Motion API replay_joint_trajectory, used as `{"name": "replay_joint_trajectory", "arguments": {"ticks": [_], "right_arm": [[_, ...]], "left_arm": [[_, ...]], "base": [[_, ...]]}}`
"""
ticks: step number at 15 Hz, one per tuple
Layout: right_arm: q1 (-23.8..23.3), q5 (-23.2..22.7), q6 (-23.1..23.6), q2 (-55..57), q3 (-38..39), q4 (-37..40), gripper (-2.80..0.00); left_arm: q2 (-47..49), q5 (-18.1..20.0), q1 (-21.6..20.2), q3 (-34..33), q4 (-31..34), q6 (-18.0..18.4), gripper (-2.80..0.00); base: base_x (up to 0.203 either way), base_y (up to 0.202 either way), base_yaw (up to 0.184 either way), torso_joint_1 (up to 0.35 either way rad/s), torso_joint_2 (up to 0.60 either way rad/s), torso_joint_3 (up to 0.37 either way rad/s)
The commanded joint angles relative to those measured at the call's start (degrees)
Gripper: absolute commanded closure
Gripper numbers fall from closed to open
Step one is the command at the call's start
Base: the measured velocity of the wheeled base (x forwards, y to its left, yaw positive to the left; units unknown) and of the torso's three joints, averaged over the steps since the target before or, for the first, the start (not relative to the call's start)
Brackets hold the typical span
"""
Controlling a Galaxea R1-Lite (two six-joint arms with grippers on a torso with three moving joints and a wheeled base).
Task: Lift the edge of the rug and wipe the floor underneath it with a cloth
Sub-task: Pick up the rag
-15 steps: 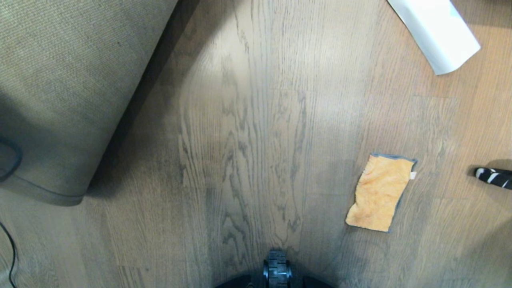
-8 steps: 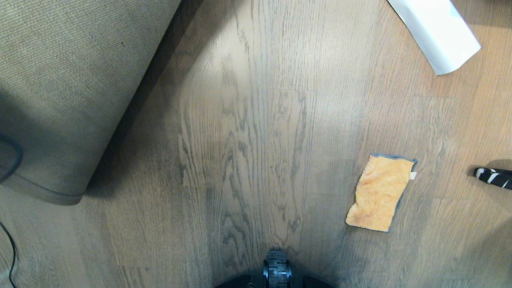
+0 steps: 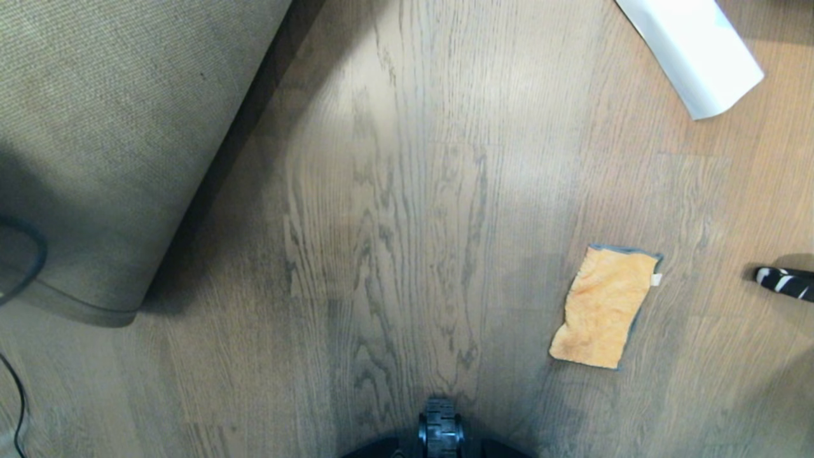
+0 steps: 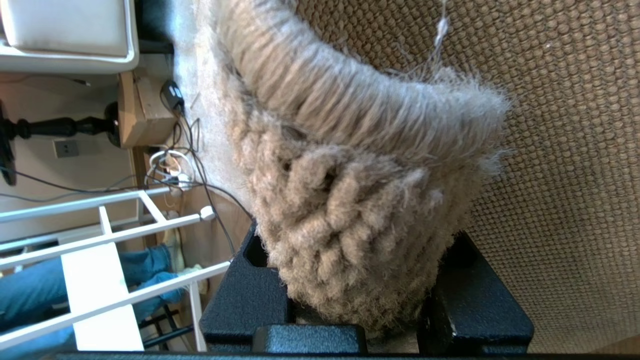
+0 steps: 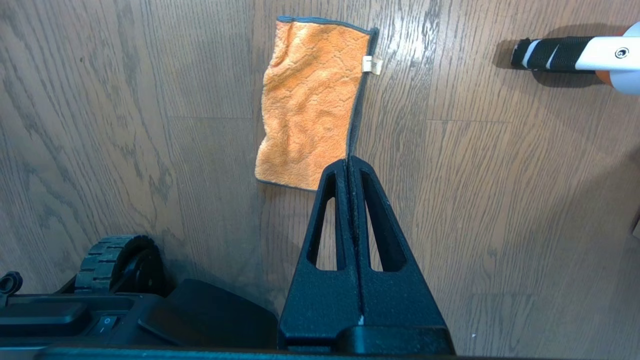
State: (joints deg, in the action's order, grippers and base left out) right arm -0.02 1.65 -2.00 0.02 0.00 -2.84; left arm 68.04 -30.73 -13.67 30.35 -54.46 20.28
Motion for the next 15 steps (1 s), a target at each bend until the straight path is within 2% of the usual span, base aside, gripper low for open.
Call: {"name": "replay_joint_trajectory", "arguments": {"ticks": [1, 4, 5, 9, 13, 15], "right_arm": [[0.02, 0.02, 0.04, 0.06, 0.0, -0.06, 0.0], [-0.06, -0.07, 0.41, -0.02, 0.0, -0.04, 0.0], [-0.06, -0.37, 2.1, -0.02, 0.0, 0.02, 0.0], [-0.06, -1.08, 3.9, -0.02, 0.0, -0.06, 0.0], [-0.06, -3.66, 11.48, -0.02, 0.0, -0.15, 0.0], [-0.06, -3.67, 11.49, -0.02, 0.0, 0.31, 0.0]], "left_arm": [[0.25, -0.29, -0.05, -0.47, -0.3, -0.5, 0.0], [-0.02, -0.47, 0.04, -0.74, -0.3, -0.59, 0.0], [-0.19, -0.47, 0.04, -0.82, -0.3, -0.59, 0.0], [-0.37, -0.47, -0.05, -0.73, -0.38, -0.59, 0.0], [-0.45, -0.47, -0.05, -0.82, -0.38, -0.59, 0.0], [-0.54, -0.47, -0.05, -0.74, -0.38, -0.59, 0.0]], "base": [[0.0, 0.0, 0.0, 0.0, 0.0, 0.0], [0.0, 0.0, 0.0, 0.0, 0.0, 0.0], [0.0, 0.0, 0.0, 0.0, 0.0, 0.0], [0.0, 0.0, 0.0, 0.0, 0.0, 0.0], [0.0, 0.0, 0.0, 0.0, 0.0, 0.0], [0.0, 0.0, 0.0, 0.0, 0.0, 0.0]]}}
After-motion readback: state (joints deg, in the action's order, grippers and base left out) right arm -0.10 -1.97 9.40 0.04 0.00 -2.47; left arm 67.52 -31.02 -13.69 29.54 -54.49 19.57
